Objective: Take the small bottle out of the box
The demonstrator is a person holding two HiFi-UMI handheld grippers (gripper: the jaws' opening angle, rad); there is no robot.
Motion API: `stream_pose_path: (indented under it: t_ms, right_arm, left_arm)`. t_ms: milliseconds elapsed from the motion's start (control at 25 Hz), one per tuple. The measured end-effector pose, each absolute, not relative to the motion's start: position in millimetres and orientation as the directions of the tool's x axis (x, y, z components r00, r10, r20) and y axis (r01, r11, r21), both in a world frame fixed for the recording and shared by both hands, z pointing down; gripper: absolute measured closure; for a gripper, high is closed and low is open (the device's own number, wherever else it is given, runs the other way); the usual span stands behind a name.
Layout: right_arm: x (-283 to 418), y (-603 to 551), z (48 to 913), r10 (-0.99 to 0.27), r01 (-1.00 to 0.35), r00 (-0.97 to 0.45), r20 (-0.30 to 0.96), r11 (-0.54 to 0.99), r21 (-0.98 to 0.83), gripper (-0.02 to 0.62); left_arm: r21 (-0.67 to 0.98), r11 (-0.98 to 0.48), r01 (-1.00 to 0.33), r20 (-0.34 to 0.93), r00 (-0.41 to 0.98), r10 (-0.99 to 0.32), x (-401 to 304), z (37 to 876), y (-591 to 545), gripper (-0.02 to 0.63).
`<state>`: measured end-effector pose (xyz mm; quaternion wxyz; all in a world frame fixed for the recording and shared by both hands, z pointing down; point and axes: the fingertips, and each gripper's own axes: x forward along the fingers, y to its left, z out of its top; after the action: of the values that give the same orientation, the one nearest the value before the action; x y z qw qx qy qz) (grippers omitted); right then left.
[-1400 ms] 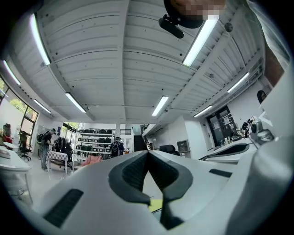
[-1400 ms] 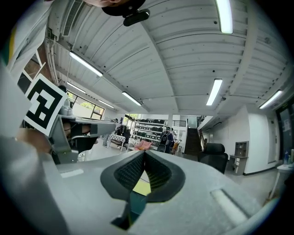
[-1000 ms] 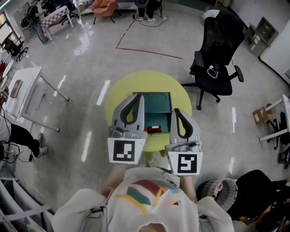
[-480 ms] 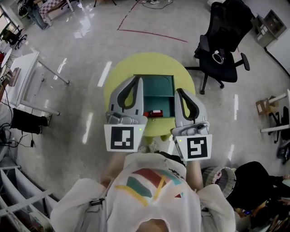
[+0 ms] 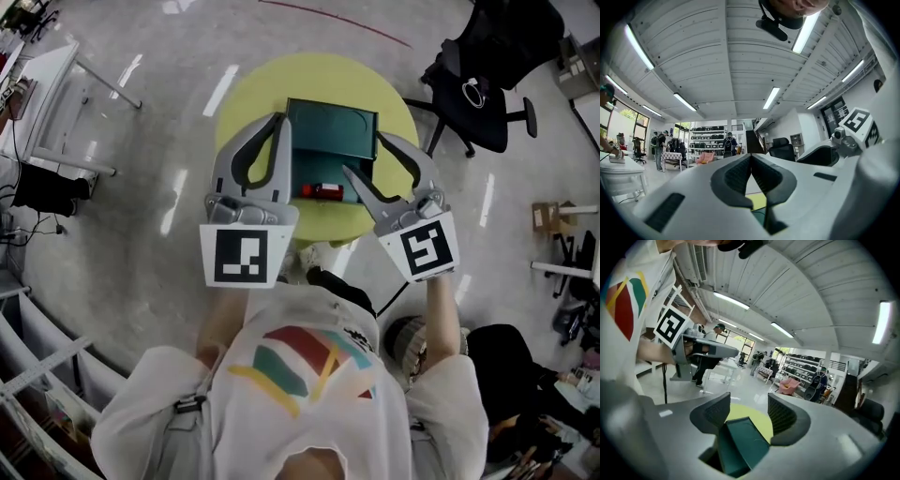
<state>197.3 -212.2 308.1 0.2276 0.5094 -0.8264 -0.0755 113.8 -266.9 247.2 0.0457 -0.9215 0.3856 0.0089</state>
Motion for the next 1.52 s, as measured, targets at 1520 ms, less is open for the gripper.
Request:
stream_pose_path:
  t_ms: [1520]
  right_arm:
    - [190.4, -206.5, 609.6, 0.194, -0.137, -0.243, 0.95, 0.963, -0.232, 0.29]
  left_arm:
    - [0.004, -0.598, -0.802, 0.218, 0.584, -0.782, 52.3, 367.6, -285.3, 0.591]
